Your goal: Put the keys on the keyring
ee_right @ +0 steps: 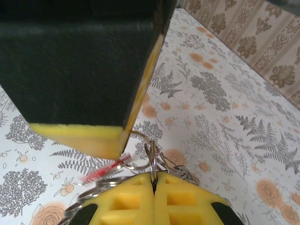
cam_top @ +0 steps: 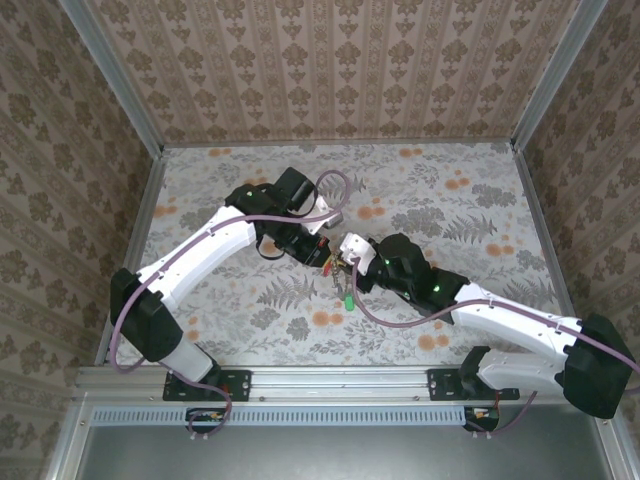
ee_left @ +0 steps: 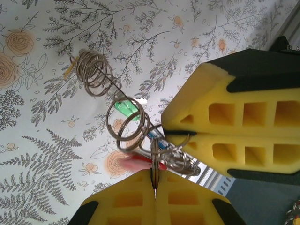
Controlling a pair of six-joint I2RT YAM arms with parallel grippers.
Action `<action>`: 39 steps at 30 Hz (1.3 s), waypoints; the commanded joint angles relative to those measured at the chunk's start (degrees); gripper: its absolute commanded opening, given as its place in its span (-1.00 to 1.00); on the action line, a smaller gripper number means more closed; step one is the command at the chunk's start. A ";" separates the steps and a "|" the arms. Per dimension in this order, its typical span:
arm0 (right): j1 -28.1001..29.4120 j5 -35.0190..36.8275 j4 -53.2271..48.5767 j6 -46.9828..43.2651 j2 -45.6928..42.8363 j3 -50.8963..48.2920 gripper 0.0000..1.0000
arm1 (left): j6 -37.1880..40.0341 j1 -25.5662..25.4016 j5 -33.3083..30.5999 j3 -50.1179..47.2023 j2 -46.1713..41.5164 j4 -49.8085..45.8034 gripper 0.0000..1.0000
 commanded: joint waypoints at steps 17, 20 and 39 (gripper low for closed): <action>1.16 0.47 -1.71 -2.38 1.87 4.62 -1.00 | 3.50 -1.93 0.89 2.64 -1.31 0.23 -1.00; 1.41 0.29 -2.61 -2.28 2.49 5.51 -1.00 | 4.29 -2.93 -1.14 3.28 -1.48 -0.05 -1.00; 1.10 -1.46 7.07 3.64 1.45 2.54 -1.00 | 14.10 -9.07 -9.78 -5.63 -13.75 13.62 -1.00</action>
